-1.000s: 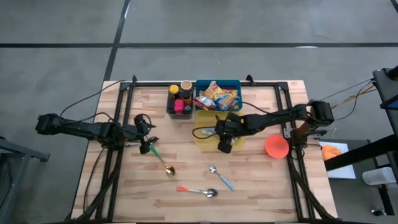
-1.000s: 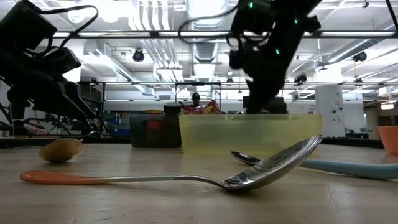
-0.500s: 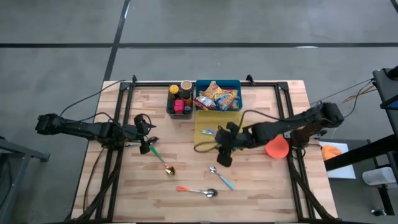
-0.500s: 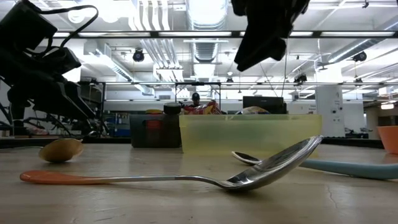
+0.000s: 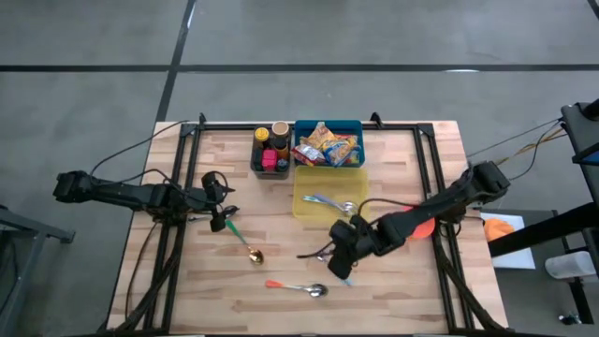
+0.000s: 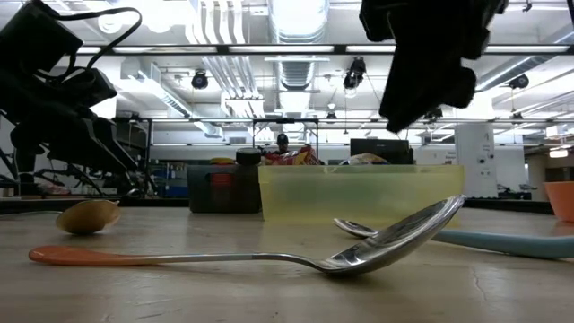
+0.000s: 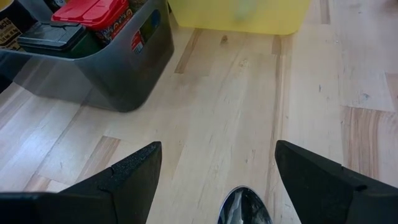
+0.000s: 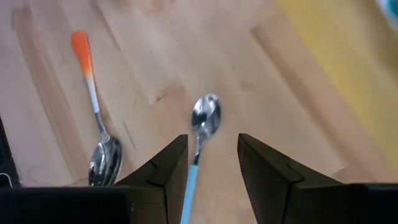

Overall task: Pick & Place Food Item
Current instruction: Put the light blue spoon into the yellow bin

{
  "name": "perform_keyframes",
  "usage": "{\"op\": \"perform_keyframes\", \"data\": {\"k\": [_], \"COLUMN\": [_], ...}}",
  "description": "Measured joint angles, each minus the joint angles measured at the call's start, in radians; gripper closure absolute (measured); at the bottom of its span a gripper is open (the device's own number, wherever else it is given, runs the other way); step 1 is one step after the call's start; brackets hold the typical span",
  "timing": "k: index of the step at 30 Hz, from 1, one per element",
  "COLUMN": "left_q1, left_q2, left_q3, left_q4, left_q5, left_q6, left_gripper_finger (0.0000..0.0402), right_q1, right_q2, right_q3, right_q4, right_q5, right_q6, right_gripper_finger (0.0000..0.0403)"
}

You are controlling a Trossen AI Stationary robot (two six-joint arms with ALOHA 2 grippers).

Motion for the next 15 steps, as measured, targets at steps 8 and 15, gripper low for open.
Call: {"op": "perform_keyframes", "data": {"k": [8,15], "left_q1": [0.000,0.000], "left_q2": [0.000,0.000], "left_q3": [0.000,0.000], "left_q4": [0.000,0.000], "left_q5": [0.000,0.000], "left_q6": [0.000,0.000], "left_gripper_finger": [0.0085,0.0085], "right_q1": [0.054,0.055], "right_q2": [0.112,0.203], "right_q3": [0.014,0.046], "right_q4": [0.033,0.028], "right_q5": [0.017,0.023], "right_q6": [0.120,0.145], "right_gripper_finger": [0.0264,0.0264]}}
